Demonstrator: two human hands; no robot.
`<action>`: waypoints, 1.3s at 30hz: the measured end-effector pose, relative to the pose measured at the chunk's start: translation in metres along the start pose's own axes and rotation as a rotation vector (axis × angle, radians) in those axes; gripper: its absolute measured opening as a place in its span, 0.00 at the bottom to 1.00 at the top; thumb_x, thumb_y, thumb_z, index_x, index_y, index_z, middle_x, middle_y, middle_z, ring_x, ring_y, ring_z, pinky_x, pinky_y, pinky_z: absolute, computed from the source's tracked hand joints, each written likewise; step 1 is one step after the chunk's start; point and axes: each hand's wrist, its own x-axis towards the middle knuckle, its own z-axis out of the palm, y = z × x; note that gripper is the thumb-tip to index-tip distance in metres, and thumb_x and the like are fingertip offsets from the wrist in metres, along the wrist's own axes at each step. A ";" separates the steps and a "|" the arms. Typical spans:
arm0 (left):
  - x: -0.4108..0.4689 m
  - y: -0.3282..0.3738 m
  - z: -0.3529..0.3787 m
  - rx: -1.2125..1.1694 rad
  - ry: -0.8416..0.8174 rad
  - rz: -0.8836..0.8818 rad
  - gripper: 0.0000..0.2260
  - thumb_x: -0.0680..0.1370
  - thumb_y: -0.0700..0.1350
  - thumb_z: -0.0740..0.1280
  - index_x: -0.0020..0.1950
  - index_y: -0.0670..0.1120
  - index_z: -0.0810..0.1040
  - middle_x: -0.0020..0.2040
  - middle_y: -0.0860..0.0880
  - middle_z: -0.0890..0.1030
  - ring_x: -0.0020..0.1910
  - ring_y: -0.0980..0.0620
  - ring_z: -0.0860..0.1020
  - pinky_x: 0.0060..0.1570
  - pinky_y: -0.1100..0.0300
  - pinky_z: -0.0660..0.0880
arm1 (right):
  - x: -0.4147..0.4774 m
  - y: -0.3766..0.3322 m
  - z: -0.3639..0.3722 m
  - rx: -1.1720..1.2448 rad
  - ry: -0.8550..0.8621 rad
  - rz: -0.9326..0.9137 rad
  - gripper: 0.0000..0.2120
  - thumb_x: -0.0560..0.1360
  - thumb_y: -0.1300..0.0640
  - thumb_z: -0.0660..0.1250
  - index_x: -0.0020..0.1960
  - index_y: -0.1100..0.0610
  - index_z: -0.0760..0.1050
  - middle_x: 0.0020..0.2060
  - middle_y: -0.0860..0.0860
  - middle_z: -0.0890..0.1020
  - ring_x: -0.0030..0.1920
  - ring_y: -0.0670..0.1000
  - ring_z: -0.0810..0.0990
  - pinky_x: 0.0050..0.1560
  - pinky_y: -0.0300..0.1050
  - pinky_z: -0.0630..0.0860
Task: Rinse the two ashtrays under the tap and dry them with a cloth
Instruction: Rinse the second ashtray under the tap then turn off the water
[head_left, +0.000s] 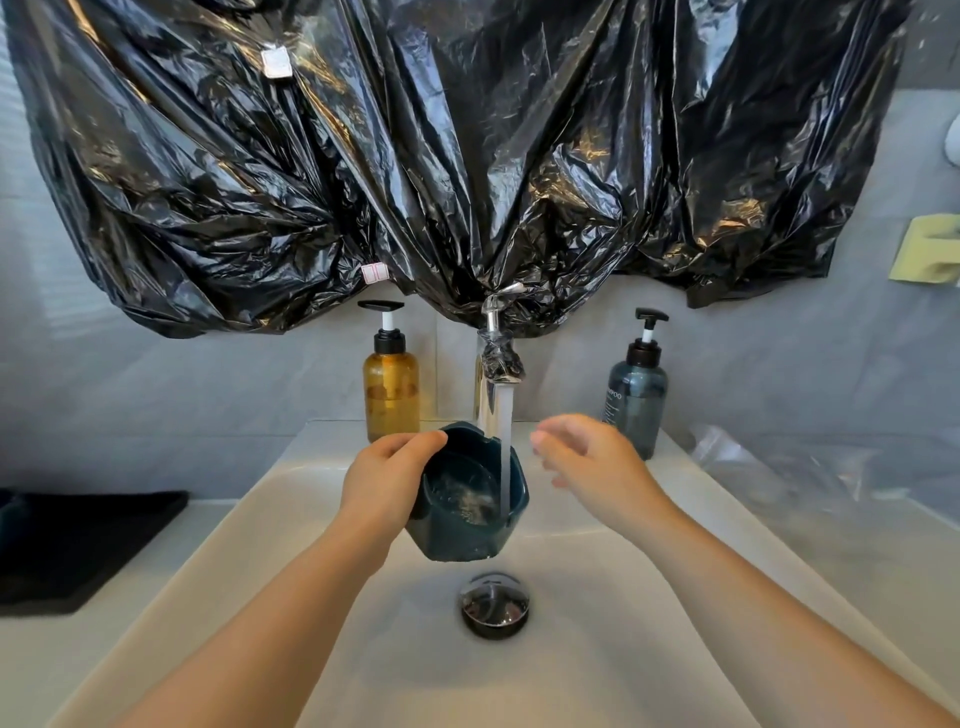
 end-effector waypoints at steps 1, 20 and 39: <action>-0.001 -0.001 0.001 0.006 -0.019 -0.016 0.05 0.77 0.52 0.66 0.43 0.54 0.74 0.49 0.48 0.79 0.48 0.49 0.75 0.46 0.55 0.73 | -0.002 0.002 0.002 0.043 -0.069 0.061 0.13 0.78 0.47 0.63 0.57 0.53 0.78 0.50 0.50 0.83 0.50 0.51 0.82 0.54 0.49 0.80; 0.001 -0.006 0.010 0.051 -0.147 -0.218 0.17 0.78 0.56 0.63 0.57 0.44 0.76 0.53 0.43 0.81 0.51 0.44 0.79 0.48 0.54 0.78 | -0.019 -0.003 -0.002 0.132 -0.374 0.387 0.19 0.82 0.44 0.52 0.60 0.54 0.75 0.51 0.58 0.84 0.48 0.59 0.85 0.51 0.55 0.82; 0.013 -0.004 0.003 0.115 -0.012 -0.191 0.20 0.81 0.56 0.57 0.63 0.42 0.74 0.60 0.43 0.79 0.54 0.45 0.78 0.56 0.50 0.76 | -0.030 -0.004 -0.002 0.211 -0.322 0.534 0.17 0.82 0.47 0.54 0.61 0.56 0.73 0.52 0.59 0.82 0.50 0.59 0.83 0.43 0.51 0.83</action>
